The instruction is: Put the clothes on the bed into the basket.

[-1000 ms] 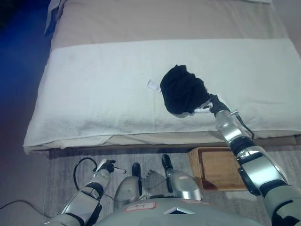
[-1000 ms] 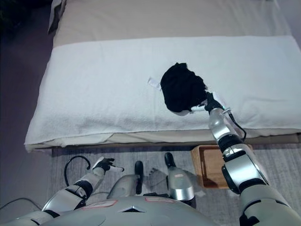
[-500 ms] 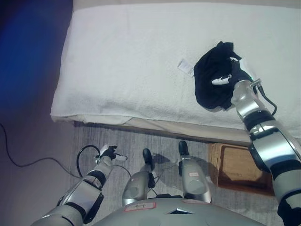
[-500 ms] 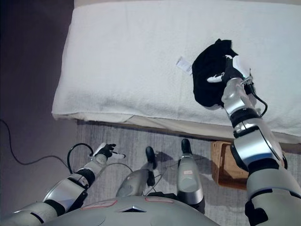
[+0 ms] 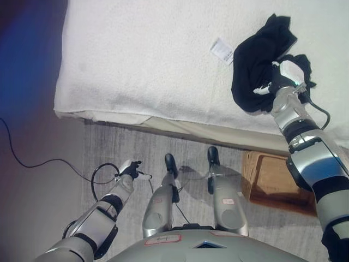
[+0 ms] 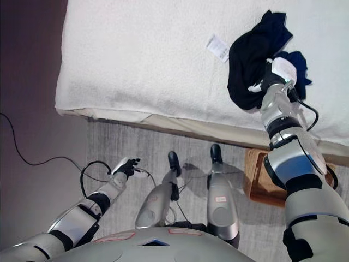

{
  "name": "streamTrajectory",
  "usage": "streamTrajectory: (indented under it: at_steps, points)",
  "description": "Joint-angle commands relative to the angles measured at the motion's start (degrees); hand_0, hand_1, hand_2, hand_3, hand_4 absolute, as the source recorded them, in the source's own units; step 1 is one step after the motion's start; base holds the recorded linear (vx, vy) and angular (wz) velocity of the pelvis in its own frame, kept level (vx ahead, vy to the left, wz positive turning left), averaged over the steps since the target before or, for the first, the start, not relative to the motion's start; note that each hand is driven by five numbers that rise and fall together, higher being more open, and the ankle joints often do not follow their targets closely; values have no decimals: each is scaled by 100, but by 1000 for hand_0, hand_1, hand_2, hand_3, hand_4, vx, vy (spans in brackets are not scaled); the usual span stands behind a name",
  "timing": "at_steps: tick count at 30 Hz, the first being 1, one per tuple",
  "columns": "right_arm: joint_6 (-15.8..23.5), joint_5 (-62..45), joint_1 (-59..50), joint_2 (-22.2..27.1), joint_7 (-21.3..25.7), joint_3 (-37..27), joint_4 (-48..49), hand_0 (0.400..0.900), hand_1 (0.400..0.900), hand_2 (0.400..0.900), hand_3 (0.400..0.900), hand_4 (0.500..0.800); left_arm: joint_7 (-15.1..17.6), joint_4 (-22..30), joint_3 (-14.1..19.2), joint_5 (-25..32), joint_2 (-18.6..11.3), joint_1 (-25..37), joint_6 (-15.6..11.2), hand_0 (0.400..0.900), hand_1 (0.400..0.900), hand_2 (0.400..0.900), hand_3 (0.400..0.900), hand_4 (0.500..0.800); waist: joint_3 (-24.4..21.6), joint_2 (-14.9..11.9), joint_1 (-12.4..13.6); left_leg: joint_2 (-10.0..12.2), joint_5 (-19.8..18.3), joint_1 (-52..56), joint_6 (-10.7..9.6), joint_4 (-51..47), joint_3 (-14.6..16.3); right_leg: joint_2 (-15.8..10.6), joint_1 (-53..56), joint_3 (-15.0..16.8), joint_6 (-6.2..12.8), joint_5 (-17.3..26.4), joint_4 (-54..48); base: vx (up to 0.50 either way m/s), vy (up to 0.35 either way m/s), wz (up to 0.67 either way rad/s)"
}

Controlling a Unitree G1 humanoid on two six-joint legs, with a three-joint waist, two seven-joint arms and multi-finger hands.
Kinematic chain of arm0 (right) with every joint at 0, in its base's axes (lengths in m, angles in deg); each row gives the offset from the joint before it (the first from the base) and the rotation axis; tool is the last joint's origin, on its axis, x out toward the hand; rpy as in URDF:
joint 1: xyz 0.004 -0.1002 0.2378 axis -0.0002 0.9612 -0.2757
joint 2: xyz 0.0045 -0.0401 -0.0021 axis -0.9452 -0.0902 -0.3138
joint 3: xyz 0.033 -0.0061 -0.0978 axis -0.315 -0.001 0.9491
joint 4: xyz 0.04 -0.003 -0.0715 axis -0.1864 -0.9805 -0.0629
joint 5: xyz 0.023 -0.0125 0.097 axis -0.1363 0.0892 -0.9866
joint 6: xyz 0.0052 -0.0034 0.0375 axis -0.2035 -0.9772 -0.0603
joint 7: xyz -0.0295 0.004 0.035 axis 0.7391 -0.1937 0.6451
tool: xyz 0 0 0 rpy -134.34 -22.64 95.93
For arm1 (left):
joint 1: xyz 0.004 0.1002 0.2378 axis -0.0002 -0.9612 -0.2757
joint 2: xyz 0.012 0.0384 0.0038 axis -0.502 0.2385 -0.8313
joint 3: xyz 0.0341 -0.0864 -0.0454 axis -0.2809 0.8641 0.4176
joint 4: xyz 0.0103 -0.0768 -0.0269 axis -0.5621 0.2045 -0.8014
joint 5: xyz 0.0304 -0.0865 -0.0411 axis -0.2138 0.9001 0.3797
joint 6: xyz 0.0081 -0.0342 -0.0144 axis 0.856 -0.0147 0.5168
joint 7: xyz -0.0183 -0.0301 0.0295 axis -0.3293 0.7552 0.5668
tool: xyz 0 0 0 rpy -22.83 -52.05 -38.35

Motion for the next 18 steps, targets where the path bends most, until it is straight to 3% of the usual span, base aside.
streamTrajectory:
  at_steps: [1,5,6,7,18]
  points:
    - [-99,152,-455,198,-124,470,-610,900,900,900,900,800,349,-249,56,155,-23,530,78,900,900,900,900,800,217,153,79,-341,-200,946,-140,-36,111,-17,-335,564,110,319,-223,12,32,-9]
    - [-112,91,-660,254,-124,518,-619,900,900,900,900,800,413,-293,38,236,25,666,68,900,900,900,900,800,281,251,68,-391,-192,839,-147,-36,139,-59,-437,628,136,410,-300,1,9,-3]
    - [-124,89,-683,263,-127,518,-623,741,741,741,741,705,411,-282,49,232,23,651,71,900,900,900,900,800,278,269,76,-394,-200,822,-151,-36,141,-67,-436,637,134,419,-330,0,0,0]
    - [-118,88,-714,309,-105,518,-627,400,400,400,400,500,419,-261,52,212,13,618,70,900,900,900,900,800,270,300,94,-404,-203,784,-151,-36,149,-73,-466,648,139,444,-353,10,14,-4]
    - [-108,57,-685,350,15,447,-558,400,400,400,400,500,485,-176,93,258,39,477,19,900,900,900,900,800,287,341,81,-438,-349,851,-111,-36,164,-100,-396,669,147,433,-366,2,0,0]
